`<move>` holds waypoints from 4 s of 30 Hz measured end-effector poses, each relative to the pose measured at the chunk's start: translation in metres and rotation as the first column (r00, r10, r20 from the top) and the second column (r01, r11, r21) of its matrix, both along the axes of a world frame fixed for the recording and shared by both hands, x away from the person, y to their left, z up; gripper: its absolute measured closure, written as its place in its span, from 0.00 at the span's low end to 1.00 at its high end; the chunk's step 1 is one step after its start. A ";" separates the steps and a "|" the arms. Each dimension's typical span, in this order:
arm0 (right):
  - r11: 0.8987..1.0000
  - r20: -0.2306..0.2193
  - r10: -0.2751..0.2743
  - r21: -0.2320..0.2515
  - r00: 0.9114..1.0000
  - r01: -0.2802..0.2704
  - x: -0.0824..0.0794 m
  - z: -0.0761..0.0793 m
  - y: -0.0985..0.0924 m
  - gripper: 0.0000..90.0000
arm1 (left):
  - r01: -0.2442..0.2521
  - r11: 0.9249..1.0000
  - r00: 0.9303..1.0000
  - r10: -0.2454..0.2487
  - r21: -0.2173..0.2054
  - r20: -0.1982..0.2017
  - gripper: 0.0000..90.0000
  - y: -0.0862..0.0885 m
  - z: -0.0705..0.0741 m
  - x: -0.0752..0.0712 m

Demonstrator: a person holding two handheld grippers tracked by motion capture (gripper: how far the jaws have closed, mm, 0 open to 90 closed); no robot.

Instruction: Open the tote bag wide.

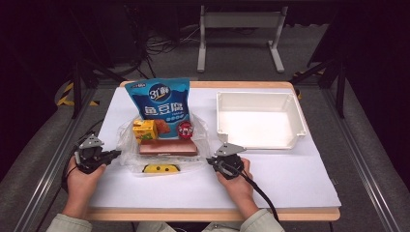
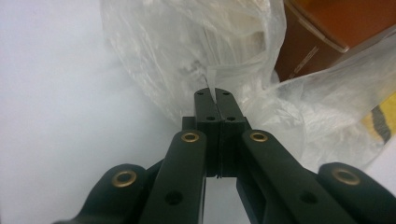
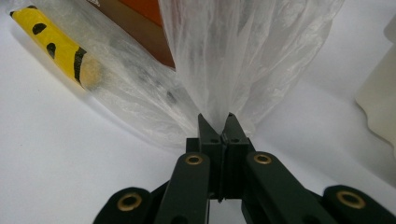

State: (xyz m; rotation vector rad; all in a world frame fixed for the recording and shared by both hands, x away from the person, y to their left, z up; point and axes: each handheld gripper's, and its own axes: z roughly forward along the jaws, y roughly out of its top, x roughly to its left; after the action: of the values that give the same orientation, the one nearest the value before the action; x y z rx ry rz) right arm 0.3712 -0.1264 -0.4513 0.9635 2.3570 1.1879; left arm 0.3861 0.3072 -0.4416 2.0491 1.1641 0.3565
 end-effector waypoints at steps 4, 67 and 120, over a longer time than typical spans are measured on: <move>1.000 0.000 0.000 0.000 1.000 0.000 0.000 0.000 0.000 1.00 | 0.026 0.998 1.000 -0.025 0.053 -0.017 1.00 -0.007 -0.003 0.000; 0.988 -0.087 -0.011 -0.153 0.996 -0.002 0.019 0.014 0.013 1.00 | 0.038 0.999 0.999 -0.038 -0.003 0.010 1.00 0.001 0.000 -0.005; 0.999 -0.111 -0.035 -0.014 0.993 0.034 0.016 0.024 -0.006 0.88 | 0.064 0.998 0.998 -0.065 0.028 0.012 1.00 -0.021 -0.005 0.024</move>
State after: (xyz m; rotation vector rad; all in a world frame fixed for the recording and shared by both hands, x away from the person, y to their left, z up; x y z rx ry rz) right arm 0.3874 -0.1320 -0.4273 1.0883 2.4196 1.1324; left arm 0.4100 0.2859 -0.4467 2.1002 1.0883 0.3551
